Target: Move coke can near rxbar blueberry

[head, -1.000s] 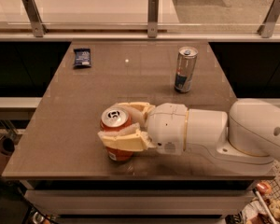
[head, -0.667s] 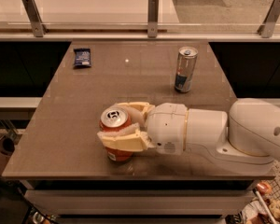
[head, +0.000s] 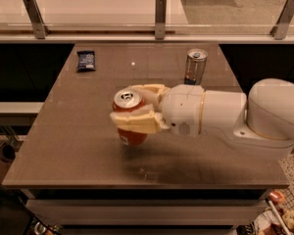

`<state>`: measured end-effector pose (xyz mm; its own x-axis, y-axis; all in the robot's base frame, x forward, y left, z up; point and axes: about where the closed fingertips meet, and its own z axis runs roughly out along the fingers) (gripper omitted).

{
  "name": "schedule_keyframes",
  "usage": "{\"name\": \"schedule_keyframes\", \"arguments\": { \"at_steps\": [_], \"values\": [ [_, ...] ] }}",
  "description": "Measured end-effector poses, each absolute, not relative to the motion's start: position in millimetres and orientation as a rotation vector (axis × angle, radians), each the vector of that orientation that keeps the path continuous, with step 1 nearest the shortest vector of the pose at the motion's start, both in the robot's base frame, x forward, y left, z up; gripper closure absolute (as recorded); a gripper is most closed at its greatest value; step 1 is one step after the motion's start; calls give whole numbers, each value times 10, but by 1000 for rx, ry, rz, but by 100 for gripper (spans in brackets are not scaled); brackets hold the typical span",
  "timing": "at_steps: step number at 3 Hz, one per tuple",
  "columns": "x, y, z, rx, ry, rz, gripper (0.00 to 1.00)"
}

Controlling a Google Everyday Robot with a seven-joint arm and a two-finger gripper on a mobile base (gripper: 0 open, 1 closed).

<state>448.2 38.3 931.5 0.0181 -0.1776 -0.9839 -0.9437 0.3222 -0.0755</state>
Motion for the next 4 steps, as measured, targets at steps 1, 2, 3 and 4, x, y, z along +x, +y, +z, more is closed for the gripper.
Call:
{"name": "schedule_keyframes", "arguments": {
  "at_steps": [1, 2, 3, 4],
  "values": [
    [5015, 213, 9646, -1043, 1448, 772, 100],
    [5528, 159, 10005, -990, 1463, 709, 100],
    [5932, 260, 10294, -964, 1488, 656, 100],
    [6227, 481, 10432, -954, 1514, 623, 100]
  ]
}}
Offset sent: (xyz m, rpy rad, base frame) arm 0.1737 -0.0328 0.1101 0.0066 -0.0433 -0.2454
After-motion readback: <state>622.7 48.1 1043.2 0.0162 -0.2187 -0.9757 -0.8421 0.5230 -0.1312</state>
